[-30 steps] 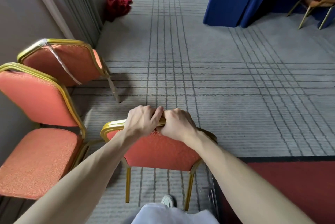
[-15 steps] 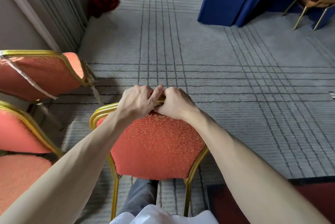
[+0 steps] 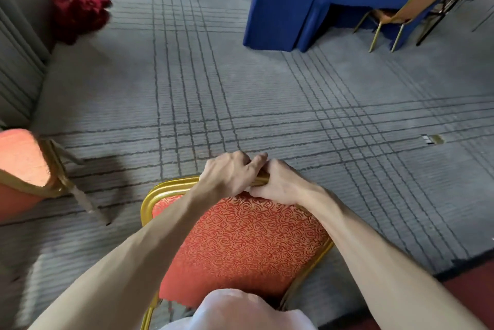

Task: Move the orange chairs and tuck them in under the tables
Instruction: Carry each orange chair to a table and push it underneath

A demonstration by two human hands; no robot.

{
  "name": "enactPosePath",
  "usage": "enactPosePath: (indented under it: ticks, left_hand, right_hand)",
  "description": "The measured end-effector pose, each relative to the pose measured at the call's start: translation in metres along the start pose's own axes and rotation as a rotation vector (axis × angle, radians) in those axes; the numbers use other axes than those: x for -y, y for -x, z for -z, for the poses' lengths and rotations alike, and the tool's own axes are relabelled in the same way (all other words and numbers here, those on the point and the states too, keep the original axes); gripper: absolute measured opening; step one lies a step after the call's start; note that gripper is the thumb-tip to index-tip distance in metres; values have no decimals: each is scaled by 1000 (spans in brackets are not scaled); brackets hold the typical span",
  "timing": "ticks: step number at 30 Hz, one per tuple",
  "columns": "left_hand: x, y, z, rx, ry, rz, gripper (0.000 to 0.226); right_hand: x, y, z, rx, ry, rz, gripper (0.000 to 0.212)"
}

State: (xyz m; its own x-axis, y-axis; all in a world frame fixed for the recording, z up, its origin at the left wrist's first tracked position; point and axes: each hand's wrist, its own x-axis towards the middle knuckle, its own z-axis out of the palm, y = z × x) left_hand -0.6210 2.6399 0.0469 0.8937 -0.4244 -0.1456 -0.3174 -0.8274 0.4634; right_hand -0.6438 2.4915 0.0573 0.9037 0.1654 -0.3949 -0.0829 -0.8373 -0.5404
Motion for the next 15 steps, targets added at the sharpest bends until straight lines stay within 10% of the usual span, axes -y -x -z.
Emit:
enactPosePath:
  ticks: [15]
  left_hand:
    - [-136,-120,-47,50,-65,-557,63]
  right_hand:
    - [-106,54,65,-474,36,-431,31]
